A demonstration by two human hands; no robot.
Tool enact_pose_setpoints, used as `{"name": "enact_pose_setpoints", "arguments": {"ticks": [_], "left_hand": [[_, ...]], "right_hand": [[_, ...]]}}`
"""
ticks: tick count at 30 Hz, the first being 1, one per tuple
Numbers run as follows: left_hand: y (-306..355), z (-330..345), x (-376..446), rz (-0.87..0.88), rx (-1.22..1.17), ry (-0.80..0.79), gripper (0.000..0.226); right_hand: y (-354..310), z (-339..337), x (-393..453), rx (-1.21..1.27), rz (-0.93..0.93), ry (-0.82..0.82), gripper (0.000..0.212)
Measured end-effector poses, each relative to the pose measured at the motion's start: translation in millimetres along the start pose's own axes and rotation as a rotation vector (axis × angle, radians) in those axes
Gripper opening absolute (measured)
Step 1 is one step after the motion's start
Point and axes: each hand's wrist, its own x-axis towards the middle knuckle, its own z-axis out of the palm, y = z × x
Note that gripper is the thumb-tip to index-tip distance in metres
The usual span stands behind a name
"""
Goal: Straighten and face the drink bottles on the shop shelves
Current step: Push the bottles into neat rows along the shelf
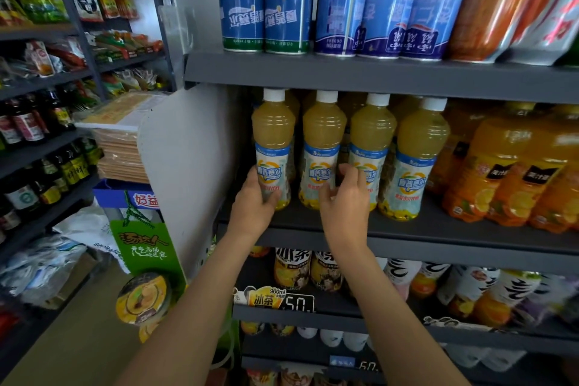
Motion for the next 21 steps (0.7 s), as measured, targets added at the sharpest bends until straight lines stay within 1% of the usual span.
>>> {"name": "enact_pose_setpoints", "arguments": {"ticks": [2,3,5,9,13,17,19,21], "left_hand": [[0.0,1.7,0.1,0.008,0.018,0.009,0.062],[0.3,2.9,-0.3,0.011,0.032,0.023,0.062],[1.3,5.5,-2.4,0.020,0.055,0.069,0.062],[2.1,12.0,-6.3,0.027,0.086,0.157,0.063],[3.4,17.0,-6.3,0.008,0.107,0.207,0.062],[6.3,20.4,-6.4,-0.004,0.129,0.218,0.061],[8.5,23.5,-8.0,-0.012,0.124,0.228,0.062],[13.6,25.5,-13.2,-0.019,0.125,0.293,0.065]], "right_hand": [[3.2,4.7,1.4,-0.061,0.046,-0.112,0.054],[4.2,7.6,2.4,-0.072,0.074,-0.163,0.058],[5.2,12.9,3.5,-0.070,0.120,-0.204,0.055],[4.5,15.5,-0.3,-0.078,0.141,-0.185,0.047],[3.3,14.9,-3.6,-0.074,0.136,-0.169,0.046],[2.8,13.8,-4.1,-0.076,0.137,-0.176,0.047],[1.8,11.3,-1.8,-0.095,0.131,-0.213,0.047],[2.9,5.4,0.2,-0.098,0.106,-0.254,0.047]]}}
